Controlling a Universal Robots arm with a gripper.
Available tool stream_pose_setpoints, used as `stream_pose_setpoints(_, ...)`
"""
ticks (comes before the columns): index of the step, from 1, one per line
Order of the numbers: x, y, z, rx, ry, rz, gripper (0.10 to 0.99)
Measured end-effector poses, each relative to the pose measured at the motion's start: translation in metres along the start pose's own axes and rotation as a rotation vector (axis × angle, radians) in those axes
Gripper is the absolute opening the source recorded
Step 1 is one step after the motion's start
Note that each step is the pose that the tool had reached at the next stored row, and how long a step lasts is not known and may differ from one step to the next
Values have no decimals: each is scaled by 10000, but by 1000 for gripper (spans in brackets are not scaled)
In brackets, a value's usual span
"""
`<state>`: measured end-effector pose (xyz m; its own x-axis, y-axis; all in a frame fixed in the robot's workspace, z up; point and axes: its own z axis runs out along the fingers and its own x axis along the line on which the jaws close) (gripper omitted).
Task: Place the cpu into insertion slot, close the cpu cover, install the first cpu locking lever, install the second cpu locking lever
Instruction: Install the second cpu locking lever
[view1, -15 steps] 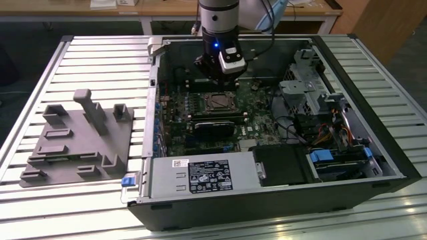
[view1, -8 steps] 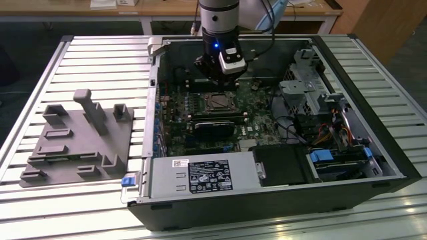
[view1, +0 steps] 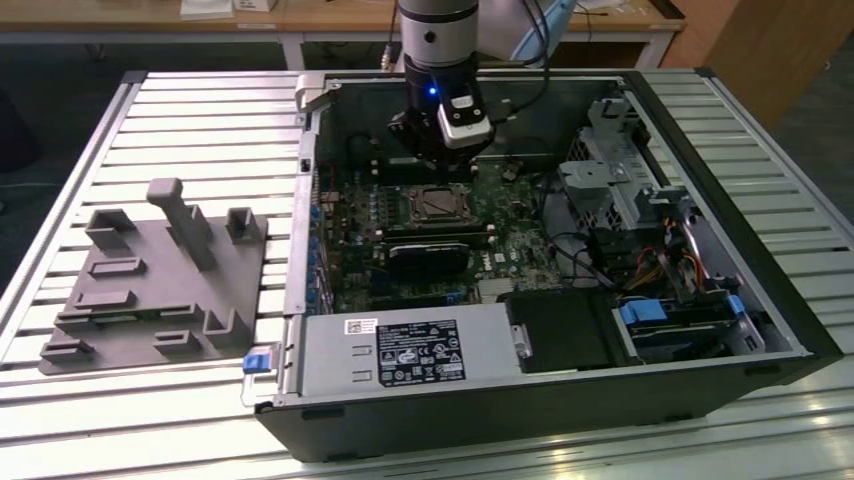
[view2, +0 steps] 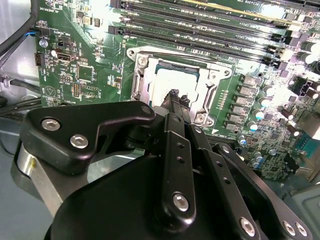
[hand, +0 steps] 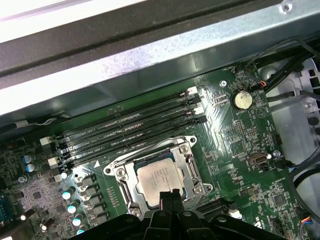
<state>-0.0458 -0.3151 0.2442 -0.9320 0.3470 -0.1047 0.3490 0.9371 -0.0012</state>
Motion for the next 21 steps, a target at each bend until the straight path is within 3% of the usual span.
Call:
stream_pose_setpoints(6, -8, 0, -75, 0, -1, -1, 106)
stream_pose_setpoints(12, -12, -10, -78, 9, -3, -2, 106)
stream_pose_setpoints(21, -69, -164, -64, 8, -3, -2, 106)
